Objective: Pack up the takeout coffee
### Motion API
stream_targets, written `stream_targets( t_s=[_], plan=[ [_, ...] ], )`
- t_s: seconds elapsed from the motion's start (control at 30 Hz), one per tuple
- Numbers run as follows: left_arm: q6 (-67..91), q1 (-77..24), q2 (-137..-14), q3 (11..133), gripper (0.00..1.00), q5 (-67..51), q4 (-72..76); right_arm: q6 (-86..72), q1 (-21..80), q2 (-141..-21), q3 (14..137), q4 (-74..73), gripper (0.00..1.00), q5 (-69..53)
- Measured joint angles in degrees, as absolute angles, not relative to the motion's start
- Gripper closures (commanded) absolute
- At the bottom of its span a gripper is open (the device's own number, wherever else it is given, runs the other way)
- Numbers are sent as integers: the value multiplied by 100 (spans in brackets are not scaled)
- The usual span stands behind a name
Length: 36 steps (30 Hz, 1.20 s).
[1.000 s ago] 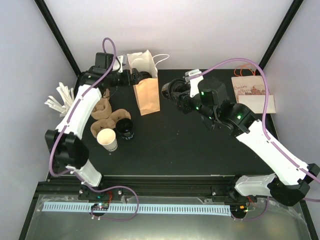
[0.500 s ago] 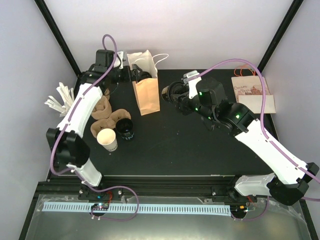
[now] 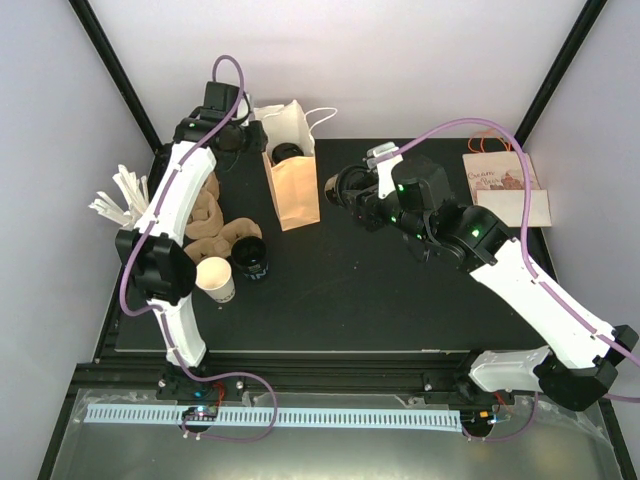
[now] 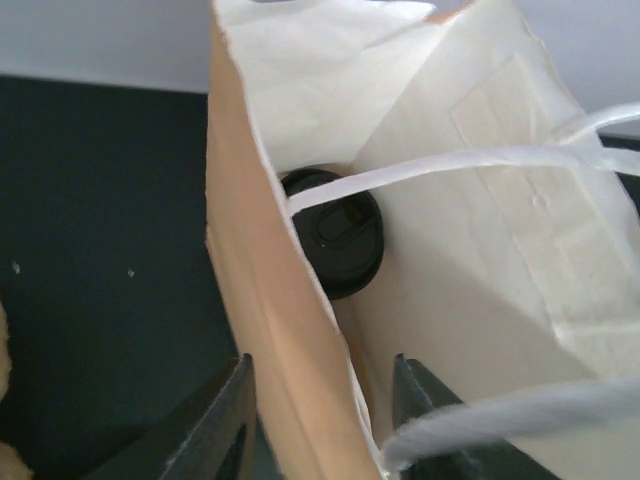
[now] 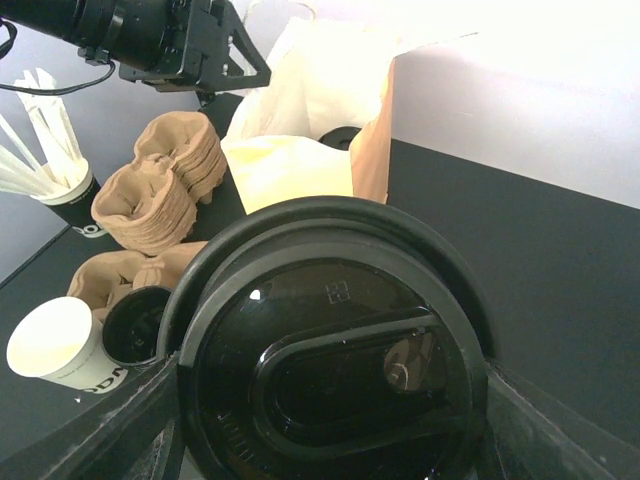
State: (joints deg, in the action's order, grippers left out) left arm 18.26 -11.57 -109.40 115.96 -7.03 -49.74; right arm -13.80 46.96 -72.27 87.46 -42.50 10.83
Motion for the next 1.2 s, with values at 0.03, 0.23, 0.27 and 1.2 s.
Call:
stream_targets(
  t_s=[0.03,0.23,0.27,1.2],
  plan=[
    [1837,-1160,-10940,11616,73,-663,-4998,-1380,4696,-7227,8748,-4257,36,1085],
    [1933,-1166,-10940,11625,98,-672,-5225,-1404,4696,-7227,8954,-4394,36,1199],
    [1938,-1173,-10940,11627,98,-690,-5277,-1411,4696,-7227,9037,-4423,36,1214],
    [6386,-4215,-8272,8532,99,-1570,-4045,-2893,4696,-6873,11187,-7140,36,1321]
  ],
)
